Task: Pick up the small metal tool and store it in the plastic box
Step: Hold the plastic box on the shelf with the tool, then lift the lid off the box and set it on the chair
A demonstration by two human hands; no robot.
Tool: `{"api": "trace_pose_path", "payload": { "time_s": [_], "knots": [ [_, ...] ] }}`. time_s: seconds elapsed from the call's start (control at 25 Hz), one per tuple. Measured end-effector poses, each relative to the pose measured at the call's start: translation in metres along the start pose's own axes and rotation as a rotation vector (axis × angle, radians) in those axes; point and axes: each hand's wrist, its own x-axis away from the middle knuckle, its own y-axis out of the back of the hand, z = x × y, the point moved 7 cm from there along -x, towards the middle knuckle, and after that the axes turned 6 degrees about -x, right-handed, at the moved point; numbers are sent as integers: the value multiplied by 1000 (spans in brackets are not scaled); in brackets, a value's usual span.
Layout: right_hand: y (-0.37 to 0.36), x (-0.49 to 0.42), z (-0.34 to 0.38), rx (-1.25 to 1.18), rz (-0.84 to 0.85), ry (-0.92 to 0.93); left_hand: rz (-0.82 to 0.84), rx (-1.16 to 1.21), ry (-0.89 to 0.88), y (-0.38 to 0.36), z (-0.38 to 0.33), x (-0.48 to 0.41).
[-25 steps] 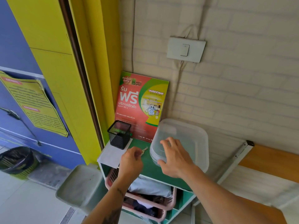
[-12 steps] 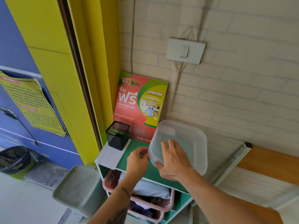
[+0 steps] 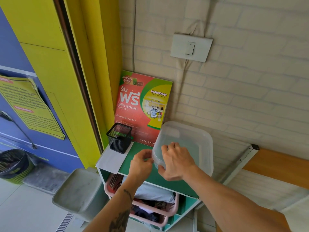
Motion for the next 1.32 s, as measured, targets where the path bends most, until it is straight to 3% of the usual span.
{"api": "trace_pose_path", "payload": {
  "time_s": [0.36,0.76,0.88,1.04,1.2,1.32],
  "knots": [
    [10,-2,2,57,-3,91,26,32,19,1,0,-4],
    [39,3,-25,-97,-126,15,50,59,3,1,-1,-1],
    [32,5,-25,-116,-94,-29,43,52,-7,1,-3,0],
    [14,11,-24,-189,-46,-81,-86,-16,-41,11,-16,4],
    [17,31,-71,-398,-231,-280,-267,-210,-275,21,-52,0],
    [-5,59,-125,-501,-251,-616,-197,-421,-513,1,-83,-4]
  ]
}}
